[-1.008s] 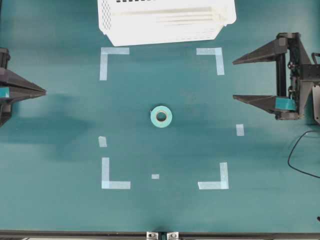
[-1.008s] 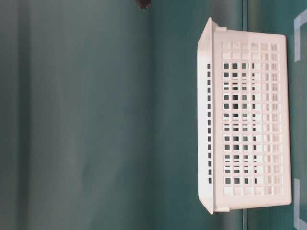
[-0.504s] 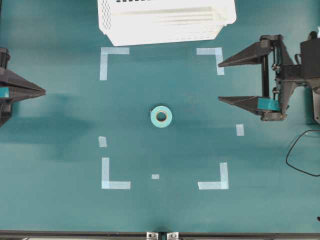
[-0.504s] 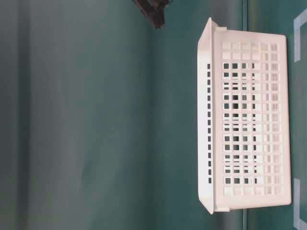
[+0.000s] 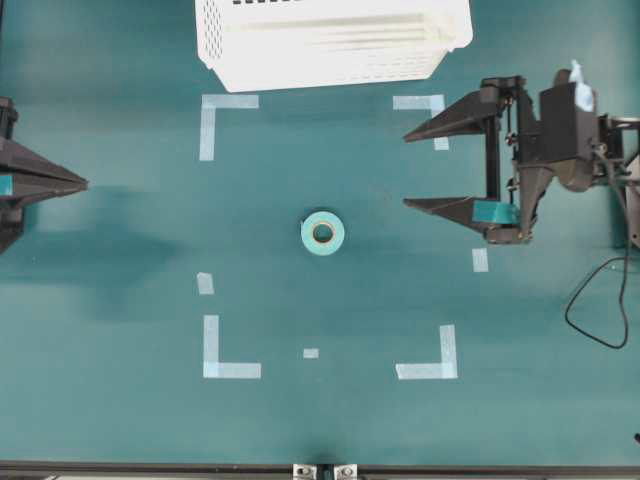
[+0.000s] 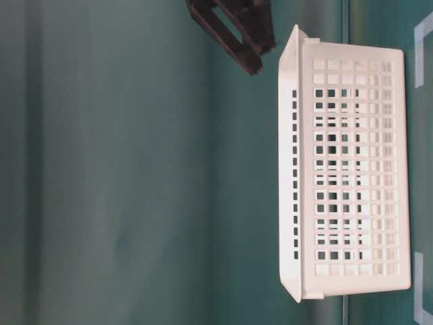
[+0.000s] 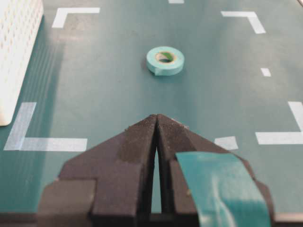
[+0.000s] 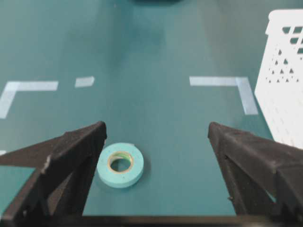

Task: Put the tape in the middle into the white basket.
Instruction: 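Move the open right gripper left toward the teal tape roll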

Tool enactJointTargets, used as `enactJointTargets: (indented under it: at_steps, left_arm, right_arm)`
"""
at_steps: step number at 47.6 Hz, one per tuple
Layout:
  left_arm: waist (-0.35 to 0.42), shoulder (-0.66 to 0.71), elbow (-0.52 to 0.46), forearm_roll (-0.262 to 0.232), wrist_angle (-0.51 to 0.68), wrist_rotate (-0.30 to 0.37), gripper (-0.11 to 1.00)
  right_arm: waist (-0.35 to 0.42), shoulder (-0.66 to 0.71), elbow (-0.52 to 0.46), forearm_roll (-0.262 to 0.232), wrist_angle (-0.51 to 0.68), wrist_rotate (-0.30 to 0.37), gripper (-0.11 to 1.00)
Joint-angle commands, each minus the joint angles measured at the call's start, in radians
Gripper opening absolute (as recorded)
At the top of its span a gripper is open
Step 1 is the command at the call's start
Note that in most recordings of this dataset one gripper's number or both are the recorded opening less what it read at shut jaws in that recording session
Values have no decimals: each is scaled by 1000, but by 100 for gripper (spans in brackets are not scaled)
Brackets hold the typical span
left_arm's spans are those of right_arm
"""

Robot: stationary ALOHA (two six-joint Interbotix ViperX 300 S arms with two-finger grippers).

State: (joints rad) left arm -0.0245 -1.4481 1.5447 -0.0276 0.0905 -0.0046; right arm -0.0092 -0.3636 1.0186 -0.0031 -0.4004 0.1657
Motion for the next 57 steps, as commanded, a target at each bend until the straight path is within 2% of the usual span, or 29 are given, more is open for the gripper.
enactJointTargets:
  at_steps: [1, 10, 22, 57]
  left_arm:
    - [0, 9, -12, 0, -9, 2, -11]
    - [0, 9, -11, 0, -9, 2, -11]
    - [0, 9, -12, 0, -9, 2, -11]
    - [0, 9, -11, 0, -11, 3, -11]
  right_arm:
    - [5, 14, -35, 3, 12, 2, 100]
    - [8, 63, -63, 3, 43, 5, 100]
    - [8, 124, -84, 0, 66, 44, 100]
    - [32, 284, -187, -2, 153, 61, 100]
